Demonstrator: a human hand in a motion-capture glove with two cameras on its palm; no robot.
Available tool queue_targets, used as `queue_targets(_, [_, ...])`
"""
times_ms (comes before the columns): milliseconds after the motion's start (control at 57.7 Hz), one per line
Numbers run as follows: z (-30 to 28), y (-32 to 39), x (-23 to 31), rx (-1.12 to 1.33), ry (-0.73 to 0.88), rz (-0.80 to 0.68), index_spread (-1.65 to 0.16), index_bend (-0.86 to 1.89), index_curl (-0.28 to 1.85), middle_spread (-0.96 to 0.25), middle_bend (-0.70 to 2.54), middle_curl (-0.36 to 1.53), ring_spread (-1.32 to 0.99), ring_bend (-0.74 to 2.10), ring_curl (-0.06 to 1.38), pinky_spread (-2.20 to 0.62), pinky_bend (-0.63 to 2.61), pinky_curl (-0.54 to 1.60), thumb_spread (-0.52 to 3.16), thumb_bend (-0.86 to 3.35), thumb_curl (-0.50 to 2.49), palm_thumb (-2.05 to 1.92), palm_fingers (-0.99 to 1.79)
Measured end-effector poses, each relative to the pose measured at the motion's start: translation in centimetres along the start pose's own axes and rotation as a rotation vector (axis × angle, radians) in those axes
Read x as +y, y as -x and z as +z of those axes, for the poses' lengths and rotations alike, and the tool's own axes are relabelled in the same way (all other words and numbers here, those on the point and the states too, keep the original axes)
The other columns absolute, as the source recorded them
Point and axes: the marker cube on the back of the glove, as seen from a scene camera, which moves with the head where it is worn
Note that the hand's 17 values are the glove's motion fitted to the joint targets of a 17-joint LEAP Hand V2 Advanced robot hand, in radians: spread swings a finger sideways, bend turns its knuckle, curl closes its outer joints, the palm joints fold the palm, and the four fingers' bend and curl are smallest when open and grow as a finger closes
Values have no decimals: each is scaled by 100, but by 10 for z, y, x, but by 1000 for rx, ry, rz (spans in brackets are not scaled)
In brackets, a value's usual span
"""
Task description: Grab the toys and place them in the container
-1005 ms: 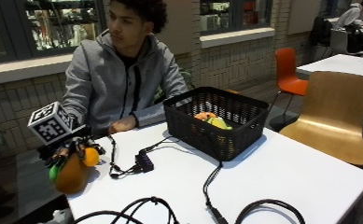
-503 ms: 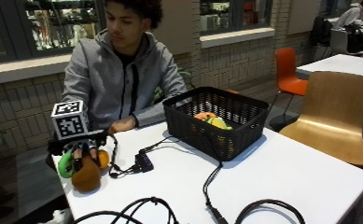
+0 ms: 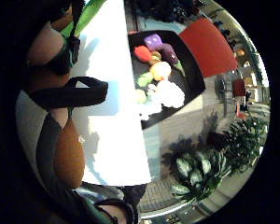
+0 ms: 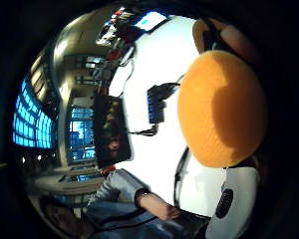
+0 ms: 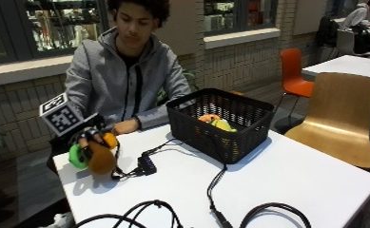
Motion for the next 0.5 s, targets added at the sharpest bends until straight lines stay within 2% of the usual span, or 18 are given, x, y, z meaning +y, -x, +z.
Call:
queue_targets(69, [-17,35,-16,36,-115,-93,-36,41,50,-3,14,10,-24,109,44,-30,136,44,119,29,84,78,34])
queue_targets(121, [-27,64,-12,58,-89,-120,-36,41,51,-3,14,11,-24,109,44,-30,137,44,117,28,86,78,34])
queue_targets(156, [-30,85,-10,59,-127,-140,-37,41,52,-3,14,11,-25,109,45,-30,137,43,116,28,87,78,34])
queue_targets(243, [-35,137,13,65,-40,-331,-37,41,53,-4,14,12,-25,108,45,-29,137,43,113,27,91,79,34])
queue_targets(329, [-32,195,20,99,-78,-513,-37,42,55,-4,14,13,-25,108,45,-29,136,43,110,26,93,78,34])
queue_targets(433, [-25,255,15,141,27,-716,-37,41,57,-4,14,14,-26,108,46,-29,136,42,107,25,97,79,33])
queue_targets(503, [-12,294,9,169,68,-794,-37,41,58,-4,14,14,-25,108,46,-28,136,42,106,25,99,79,32])
